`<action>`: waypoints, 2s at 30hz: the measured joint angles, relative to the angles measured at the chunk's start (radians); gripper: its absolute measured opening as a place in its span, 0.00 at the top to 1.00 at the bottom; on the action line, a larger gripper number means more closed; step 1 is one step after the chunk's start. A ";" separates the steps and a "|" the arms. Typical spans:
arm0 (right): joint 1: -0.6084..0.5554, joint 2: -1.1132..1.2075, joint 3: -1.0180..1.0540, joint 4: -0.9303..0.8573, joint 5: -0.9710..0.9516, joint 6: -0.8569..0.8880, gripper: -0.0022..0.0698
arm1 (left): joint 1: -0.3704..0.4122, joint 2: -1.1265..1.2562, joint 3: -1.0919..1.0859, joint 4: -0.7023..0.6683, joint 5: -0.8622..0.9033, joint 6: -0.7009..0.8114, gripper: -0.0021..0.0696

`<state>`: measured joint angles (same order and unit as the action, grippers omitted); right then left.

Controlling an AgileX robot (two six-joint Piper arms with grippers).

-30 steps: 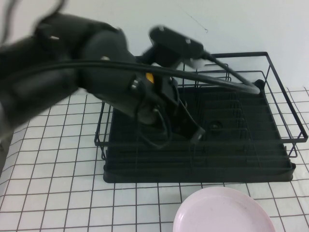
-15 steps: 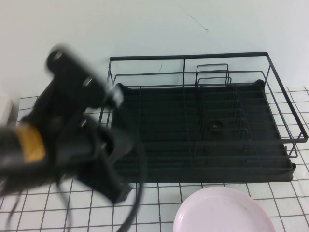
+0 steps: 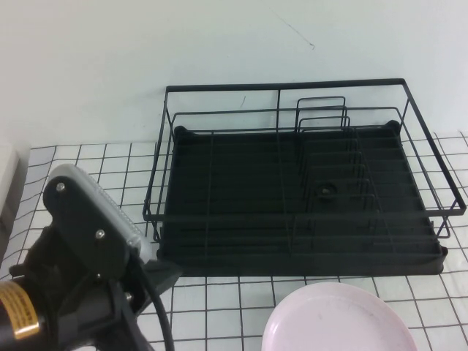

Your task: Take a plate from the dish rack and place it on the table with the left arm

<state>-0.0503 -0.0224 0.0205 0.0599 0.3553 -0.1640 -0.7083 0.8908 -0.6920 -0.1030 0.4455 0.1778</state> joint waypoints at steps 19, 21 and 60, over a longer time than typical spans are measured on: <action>0.000 0.000 0.000 0.000 0.000 0.000 0.97 | 0.255 -0.519 0.626 -0.069 -0.755 0.018 0.97; 0.000 0.000 0.000 0.000 0.000 0.000 0.97 | 0.344 -0.585 0.655 -0.069 -0.755 0.016 0.97; 0.000 0.000 0.000 0.000 0.000 0.000 0.97 | 0.745 -0.901 0.712 -0.069 -0.135 -0.043 0.97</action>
<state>-0.0503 -0.0224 0.0205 0.0599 0.3553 -0.1640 0.0368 -0.0103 0.0202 -0.1724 0.3103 0.1344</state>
